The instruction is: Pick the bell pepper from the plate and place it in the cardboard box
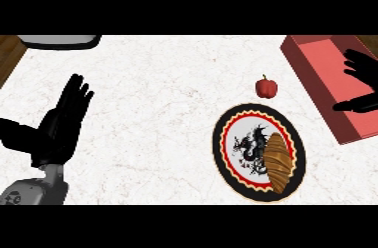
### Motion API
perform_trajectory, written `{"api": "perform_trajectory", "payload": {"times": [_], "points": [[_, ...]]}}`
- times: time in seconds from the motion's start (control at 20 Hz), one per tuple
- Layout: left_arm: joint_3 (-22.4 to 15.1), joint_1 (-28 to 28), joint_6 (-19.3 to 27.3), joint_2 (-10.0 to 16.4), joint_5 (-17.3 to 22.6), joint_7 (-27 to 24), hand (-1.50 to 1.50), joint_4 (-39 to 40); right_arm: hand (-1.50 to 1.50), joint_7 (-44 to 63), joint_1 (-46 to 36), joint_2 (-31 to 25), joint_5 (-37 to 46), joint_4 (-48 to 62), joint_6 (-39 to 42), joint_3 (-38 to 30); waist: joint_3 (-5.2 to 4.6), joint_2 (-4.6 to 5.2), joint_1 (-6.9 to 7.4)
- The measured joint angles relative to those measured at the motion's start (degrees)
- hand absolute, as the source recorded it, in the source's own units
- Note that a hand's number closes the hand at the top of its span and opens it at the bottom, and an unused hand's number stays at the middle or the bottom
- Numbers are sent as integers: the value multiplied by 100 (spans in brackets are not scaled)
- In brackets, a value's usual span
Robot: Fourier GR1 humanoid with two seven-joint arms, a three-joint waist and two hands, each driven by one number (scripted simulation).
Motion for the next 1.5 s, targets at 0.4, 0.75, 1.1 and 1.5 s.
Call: {"api": "perform_trajectory", "payload": {"times": [0.4,0.75,1.1,1.5], "points": [[158,161,-135,-144,-147,33,0,-106,-150,368,-446,450,229,50,-70,-99,1,-10,-48],[321,190,-302,-208,-226,34,0,-72,-150,731,-720,763,480,288,-184,-139,1,-5,-42],[393,69,-365,-368,-364,45,0,74,-150,730,-873,1102,738,528,-392,-185,1,-4,-49],[441,112,-407,-491,-550,145,0,-93,-150,662,-961,1353,996,752,-659,-290,2,-3,-40]]}}
